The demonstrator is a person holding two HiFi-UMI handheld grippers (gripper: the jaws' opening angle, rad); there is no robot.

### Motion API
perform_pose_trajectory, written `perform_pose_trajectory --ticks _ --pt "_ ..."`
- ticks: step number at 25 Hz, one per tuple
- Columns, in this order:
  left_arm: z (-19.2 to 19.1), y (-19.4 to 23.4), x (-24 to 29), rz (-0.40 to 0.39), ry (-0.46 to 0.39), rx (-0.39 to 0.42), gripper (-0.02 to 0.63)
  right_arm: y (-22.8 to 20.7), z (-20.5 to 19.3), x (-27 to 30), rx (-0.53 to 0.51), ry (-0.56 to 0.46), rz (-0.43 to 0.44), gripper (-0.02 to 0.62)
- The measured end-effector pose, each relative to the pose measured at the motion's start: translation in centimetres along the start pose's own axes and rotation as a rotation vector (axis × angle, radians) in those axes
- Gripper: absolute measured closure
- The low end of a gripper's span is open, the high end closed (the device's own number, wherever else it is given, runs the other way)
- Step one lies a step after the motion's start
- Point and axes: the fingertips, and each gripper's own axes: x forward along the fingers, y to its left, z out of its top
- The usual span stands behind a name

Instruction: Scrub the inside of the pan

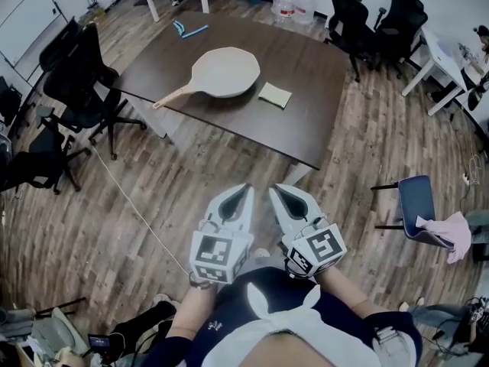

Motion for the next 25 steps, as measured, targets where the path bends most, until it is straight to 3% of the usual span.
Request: perform_pose_trajectory --ticks 16,25 --pt "1.9 16.3 9.4 -0.106 0.108 -0.014 0.603 -3.9 1.0 18.4 0.041 0.028 -0.067 0.595" --pt "3.3 23.1 12.1 -0.136 0.097 -0.038 0.603 -5.3 1.1 24.1 0.069 0.034 -0.141 0.595"
